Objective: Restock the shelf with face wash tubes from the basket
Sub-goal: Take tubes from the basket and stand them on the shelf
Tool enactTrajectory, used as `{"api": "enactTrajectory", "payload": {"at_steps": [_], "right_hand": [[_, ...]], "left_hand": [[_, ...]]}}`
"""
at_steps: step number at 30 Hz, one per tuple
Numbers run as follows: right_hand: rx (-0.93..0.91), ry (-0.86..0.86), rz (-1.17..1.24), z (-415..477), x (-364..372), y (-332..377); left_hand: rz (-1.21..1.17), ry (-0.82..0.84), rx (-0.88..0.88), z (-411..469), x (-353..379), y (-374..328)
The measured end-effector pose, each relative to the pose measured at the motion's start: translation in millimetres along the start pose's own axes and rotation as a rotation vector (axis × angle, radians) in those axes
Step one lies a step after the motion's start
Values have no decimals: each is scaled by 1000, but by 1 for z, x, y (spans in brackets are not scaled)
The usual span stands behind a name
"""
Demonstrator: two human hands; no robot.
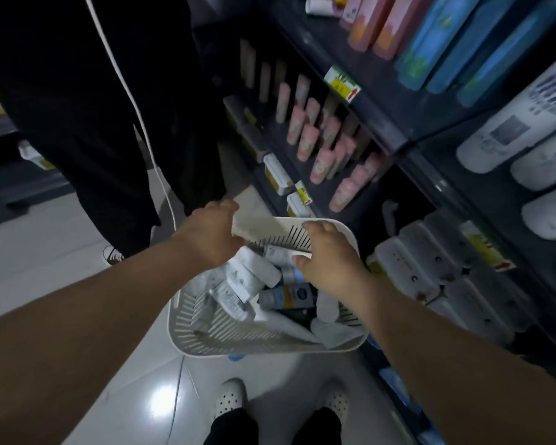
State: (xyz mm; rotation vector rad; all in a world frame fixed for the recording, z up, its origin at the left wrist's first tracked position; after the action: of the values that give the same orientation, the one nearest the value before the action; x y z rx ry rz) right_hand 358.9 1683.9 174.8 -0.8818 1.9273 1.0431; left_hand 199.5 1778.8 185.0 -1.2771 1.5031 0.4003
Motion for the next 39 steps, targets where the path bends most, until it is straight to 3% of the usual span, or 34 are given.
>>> {"api": "enactTrajectory", "payload": {"at_steps": [6,14,19,22,26,30,35,39], "right_hand": [[71,114,52,44,85,-15],[78,262,29,92,176,-14],[74,160,-41,109,192,-10],[58,135,-96,114,196,-10],[63,157,-7,117,190,-13],[110,224,300,111,176,-21],[147,333,727,84,146,-15],[143,369,901,57,98,-4]], "left_hand": [[65,91,-140,38,80,61],[384,195,-144,62,157,96],[685,210,-78,61,178,96],[743,199,-91,62,179,93],[554,209,-179,66,163,93],[285,167,-212,64,133,91],[-266,216,-300,41,91,73],[-662,233,-245,7,52,46]]}}
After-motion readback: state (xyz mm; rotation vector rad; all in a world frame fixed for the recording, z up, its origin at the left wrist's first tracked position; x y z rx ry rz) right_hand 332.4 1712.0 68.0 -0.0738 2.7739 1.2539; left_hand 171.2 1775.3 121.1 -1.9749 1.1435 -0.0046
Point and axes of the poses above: each hand's wrist, its own z-axis towards the middle knuckle, its own x-axis out of the palm, y = z × x, the point moved 9 cm from there along z, towards the middle knuckle, and after that the axes turned 1 degree about x, right-handed, at the moved point
